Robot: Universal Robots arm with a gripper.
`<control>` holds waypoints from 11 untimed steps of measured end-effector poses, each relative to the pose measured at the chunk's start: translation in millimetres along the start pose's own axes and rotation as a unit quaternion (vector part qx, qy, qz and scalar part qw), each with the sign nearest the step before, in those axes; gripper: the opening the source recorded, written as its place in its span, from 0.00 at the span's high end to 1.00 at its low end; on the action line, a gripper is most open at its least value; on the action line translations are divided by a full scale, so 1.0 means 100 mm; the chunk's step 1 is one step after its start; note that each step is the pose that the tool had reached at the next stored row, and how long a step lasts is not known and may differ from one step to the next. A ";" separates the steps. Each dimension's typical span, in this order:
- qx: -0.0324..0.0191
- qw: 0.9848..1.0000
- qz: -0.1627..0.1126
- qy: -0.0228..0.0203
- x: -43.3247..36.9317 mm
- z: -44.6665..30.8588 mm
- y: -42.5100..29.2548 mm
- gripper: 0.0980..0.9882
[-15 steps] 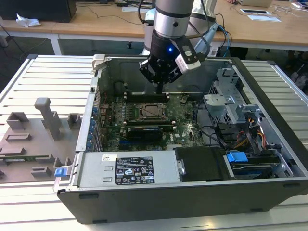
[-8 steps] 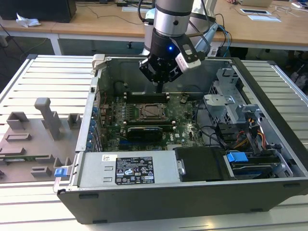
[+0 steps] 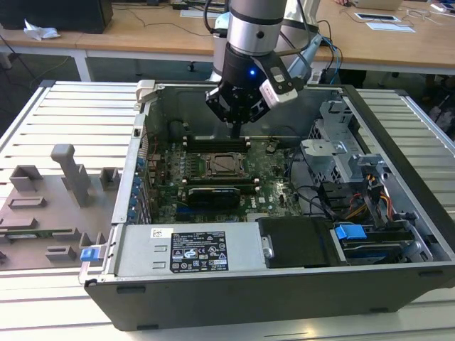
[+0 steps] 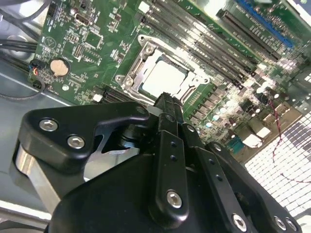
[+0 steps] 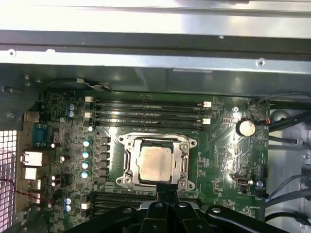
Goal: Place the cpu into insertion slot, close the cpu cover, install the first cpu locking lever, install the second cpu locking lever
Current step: 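Install the second cpu locking lever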
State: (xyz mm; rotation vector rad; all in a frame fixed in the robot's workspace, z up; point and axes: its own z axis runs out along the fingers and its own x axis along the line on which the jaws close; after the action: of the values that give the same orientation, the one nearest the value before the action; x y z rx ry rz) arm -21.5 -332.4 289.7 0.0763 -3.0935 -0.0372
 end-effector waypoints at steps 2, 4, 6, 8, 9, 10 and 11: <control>0.000 1.000 0.000 0.000 0.003 0.000 -0.063 0.99; 0.000 1.000 0.000 0.000 0.007 -0.001 -0.139 0.99; 0.000 1.000 0.000 0.000 0.013 0.006 -0.263 0.99; -0.002 1.000 0.000 0.000 0.014 0.048 -0.329 0.99; -0.003 1.000 0.000 0.000 0.014 0.073 -0.350 0.99; -0.005 1.000 0.000 0.000 0.014 0.083 -0.358 0.99; -0.007 1.000 0.000 0.000 0.013 0.091 -0.363 0.99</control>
State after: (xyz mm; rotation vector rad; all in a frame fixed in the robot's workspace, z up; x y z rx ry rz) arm -21.5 -368.5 279.7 0.0767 -3.0935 -0.0586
